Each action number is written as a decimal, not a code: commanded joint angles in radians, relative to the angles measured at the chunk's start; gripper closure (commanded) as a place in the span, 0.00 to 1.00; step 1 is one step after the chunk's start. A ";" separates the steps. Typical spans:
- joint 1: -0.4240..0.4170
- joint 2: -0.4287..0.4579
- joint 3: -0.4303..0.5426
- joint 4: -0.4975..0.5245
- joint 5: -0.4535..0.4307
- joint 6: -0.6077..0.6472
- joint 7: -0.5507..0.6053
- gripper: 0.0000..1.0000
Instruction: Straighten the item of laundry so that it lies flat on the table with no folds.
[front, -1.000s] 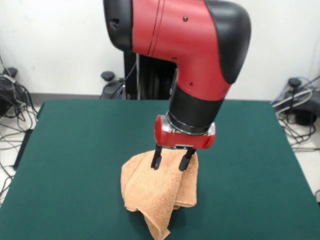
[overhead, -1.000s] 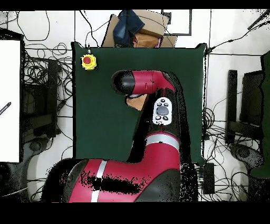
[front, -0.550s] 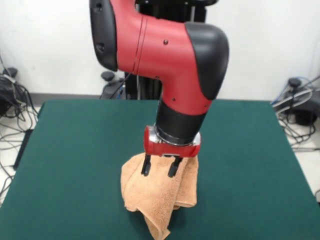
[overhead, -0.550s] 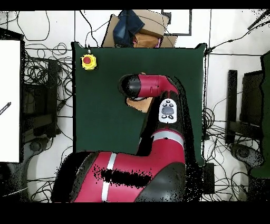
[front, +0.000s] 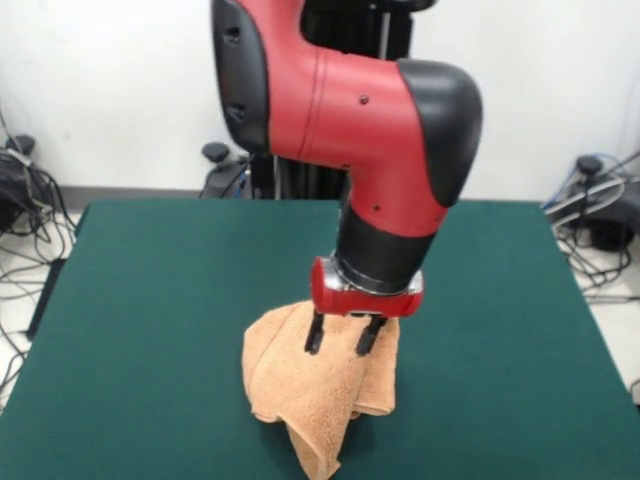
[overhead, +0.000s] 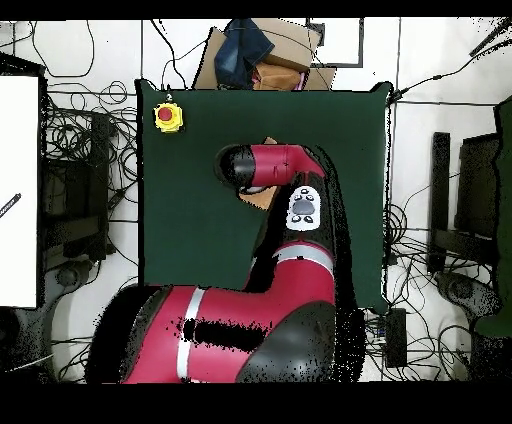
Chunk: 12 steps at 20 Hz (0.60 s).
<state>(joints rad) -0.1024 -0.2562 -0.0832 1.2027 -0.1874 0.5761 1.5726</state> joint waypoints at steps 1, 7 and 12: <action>0.043 -0.029 -0.022 0.013 -0.046 0.094 0.081 0.00; 0.038 -0.018 -0.009 0.021 -0.055 0.068 0.056 0.00; 0.015 0.006 0.008 0.023 -0.047 0.006 0.074 0.00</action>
<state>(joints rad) -0.0719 -0.2831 -0.0839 1.2025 -0.1874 0.5761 1.5726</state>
